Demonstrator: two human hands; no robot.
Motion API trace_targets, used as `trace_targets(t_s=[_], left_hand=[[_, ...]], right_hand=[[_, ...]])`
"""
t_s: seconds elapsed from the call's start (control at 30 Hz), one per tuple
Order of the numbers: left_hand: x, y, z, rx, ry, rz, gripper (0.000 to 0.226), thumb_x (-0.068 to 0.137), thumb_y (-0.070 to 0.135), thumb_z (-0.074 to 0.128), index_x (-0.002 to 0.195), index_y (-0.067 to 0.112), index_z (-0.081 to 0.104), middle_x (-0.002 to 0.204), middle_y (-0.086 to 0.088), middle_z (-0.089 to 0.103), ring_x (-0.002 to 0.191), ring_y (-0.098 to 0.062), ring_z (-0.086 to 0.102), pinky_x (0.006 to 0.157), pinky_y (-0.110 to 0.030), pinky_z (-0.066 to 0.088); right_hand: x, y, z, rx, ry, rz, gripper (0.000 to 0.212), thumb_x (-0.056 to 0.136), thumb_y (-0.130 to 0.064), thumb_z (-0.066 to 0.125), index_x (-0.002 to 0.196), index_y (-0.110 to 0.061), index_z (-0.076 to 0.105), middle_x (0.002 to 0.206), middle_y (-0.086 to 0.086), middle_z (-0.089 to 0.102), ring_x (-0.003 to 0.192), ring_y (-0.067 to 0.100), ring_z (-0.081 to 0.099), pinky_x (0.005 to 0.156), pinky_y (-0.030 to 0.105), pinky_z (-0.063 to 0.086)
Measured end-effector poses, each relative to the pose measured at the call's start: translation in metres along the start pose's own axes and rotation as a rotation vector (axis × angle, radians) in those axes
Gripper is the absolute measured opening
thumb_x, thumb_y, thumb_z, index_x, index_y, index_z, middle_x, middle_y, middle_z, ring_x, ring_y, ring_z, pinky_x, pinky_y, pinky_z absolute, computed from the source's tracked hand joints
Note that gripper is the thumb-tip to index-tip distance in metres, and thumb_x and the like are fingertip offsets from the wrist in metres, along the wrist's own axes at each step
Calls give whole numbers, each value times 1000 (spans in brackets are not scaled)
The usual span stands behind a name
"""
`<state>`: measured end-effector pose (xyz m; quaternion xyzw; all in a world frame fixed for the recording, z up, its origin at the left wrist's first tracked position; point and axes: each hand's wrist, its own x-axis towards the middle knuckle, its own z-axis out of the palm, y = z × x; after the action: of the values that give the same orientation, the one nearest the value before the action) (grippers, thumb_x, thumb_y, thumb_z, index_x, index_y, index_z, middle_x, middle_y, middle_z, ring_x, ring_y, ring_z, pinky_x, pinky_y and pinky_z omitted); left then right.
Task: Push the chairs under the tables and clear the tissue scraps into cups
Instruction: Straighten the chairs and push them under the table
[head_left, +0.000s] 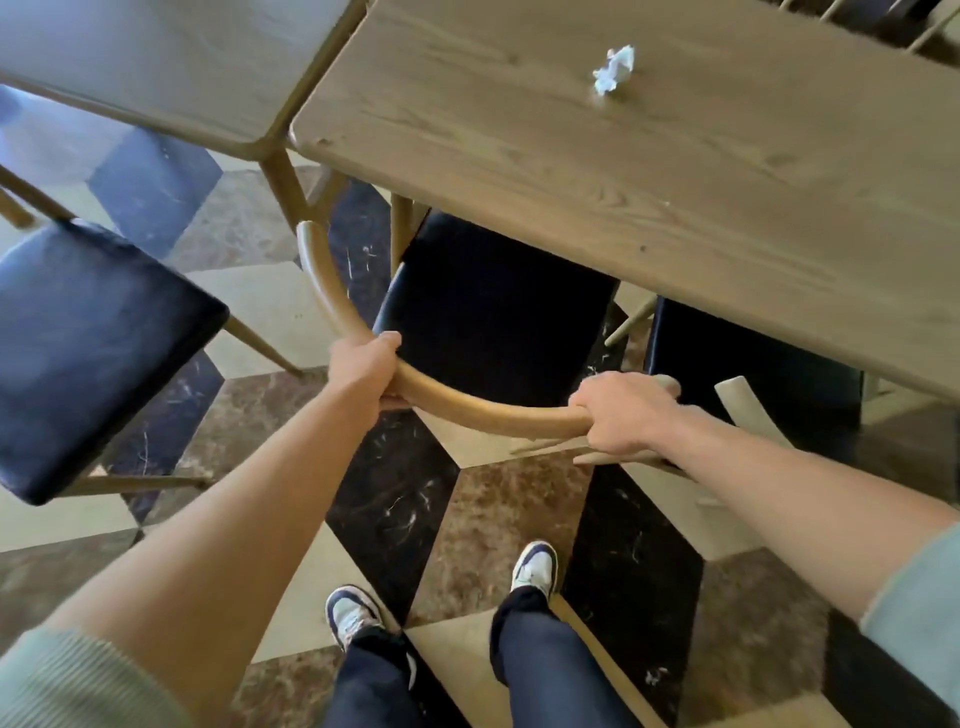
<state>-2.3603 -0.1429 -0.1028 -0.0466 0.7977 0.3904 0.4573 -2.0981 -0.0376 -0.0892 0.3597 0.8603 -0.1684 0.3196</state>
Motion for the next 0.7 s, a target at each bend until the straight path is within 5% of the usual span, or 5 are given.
trace_targets(t_s=[0.1,0.27,0.4,0.47,0.7], left_hand=[[-4,8,33,-14,-17,-26,42,98,31,62,132,10,48,107,-14,63,90,-35,68,66,-55,64],[9,27,39,-35,-12,-40,47,97,41,63,130,10,51,115,-15,65,98,-37,69,70,-60,62],[5,31,26,173,-97,-23,57,97,60,50,126,11,56,109,-13,70,96,-33,71,78,-55,61],[0,30,11,210,-138,-23,62,98,65,40,123,10,57,106,-13,70,94,-33,70,80,-53,59],[6,34,-116,188,-116,37,55,103,53,41,131,6,54,113,-17,68,96,-35,69,96,-54,54]], right_hand=[[6,38,-18,-52,94,55,10,75,-21,61,81,-28,63,83,-5,62,84,25,59,75,37,41],[16,44,-26,-78,88,29,15,80,-22,60,93,-28,64,89,-4,59,89,23,53,69,33,27],[20,43,-30,141,-28,-23,50,81,-15,61,127,-34,59,114,-3,60,119,26,54,106,46,40],[18,26,-44,372,-31,-75,63,82,-8,62,140,-30,52,133,-3,57,127,19,51,108,43,45],[45,-129,-123,554,271,-279,17,97,-28,63,112,-21,67,101,-6,68,96,10,64,85,29,55]])
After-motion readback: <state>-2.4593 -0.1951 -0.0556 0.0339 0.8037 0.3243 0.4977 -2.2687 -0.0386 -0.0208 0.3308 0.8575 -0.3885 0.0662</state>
